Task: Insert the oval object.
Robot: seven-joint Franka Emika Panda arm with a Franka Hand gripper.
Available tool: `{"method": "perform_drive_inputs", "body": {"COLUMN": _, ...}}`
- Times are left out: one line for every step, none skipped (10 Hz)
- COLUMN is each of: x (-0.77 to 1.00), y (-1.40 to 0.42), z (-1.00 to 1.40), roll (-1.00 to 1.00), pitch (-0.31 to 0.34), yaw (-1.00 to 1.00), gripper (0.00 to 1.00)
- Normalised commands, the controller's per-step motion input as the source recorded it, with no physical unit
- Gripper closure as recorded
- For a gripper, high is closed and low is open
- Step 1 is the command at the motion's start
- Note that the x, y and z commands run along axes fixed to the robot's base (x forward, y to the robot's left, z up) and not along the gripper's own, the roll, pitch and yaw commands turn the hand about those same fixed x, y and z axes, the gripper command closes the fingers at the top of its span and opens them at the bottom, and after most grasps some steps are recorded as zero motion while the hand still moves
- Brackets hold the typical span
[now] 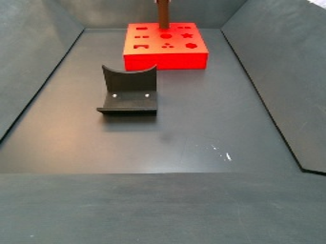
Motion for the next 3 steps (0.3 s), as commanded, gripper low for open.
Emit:
{"method": "perform_drive_inputs", "body": {"x": -0.01, "y": -0.01, "z": -0.89, "roll": 0.00, "pitch": -0.133, "yaw": 0.00, "gripper": 1.00}}
{"method": "perform_drive_inputs", "body": {"x": 0.00, "y": 0.00, "z": -0.36, "roll": 0.00, "pitch": -0.044, "yaw": 0.00, "gripper": 1.00}}
{"method": "perform_drive_inputs", "body": {"x": 0.00, "y": 0.00, "z": 0.00, "roll": 0.00, "pitch": 0.000, "yaw": 0.00, "gripper": 1.00}}
